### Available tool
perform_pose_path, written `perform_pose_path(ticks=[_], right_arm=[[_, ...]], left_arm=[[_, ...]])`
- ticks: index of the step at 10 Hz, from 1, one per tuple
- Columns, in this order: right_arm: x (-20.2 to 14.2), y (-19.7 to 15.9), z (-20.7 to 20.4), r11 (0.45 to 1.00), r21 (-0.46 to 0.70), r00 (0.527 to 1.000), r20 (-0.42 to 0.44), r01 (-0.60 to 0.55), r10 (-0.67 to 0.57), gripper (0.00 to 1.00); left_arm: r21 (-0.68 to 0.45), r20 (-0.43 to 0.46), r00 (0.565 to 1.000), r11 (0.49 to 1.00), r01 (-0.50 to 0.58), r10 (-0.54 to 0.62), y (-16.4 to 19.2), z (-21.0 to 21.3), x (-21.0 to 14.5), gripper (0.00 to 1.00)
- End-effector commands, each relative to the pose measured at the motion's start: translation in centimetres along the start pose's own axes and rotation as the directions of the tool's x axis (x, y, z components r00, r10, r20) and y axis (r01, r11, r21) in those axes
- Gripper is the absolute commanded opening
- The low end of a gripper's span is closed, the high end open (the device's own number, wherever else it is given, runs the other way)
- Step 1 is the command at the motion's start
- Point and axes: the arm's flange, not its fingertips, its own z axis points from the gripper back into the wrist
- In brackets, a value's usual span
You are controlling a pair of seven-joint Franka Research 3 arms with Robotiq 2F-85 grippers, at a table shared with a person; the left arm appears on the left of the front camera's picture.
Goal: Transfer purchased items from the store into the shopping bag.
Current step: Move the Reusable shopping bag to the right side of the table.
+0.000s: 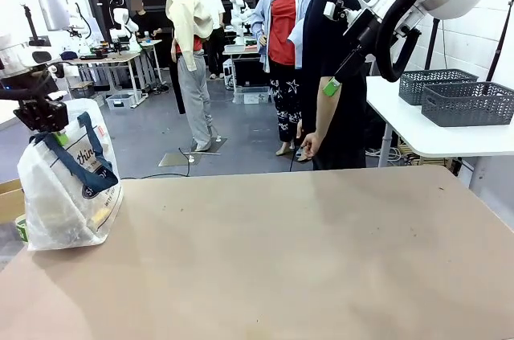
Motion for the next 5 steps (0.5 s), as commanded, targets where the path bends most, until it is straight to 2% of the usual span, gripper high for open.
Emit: perform_pose_path(ticks=[1,5], right_arm=[[-0.02,-0.03,0.03,1.000,-0.002,1.000,-0.004,-0.003,0.003,1.00],[-0.02,-0.03,0.03,1.000,-0.002,1.000,-0.004,-0.003,0.003,1.00]], left_arm=[[-0.015,0.006,1.000,1.000,0.001,-0.001,0.69,0.75,-0.11,1.00],[-0.016,0.019,1.000,1.000,0.019,-0.019,0.47,1.67,-0.16,1.00]])
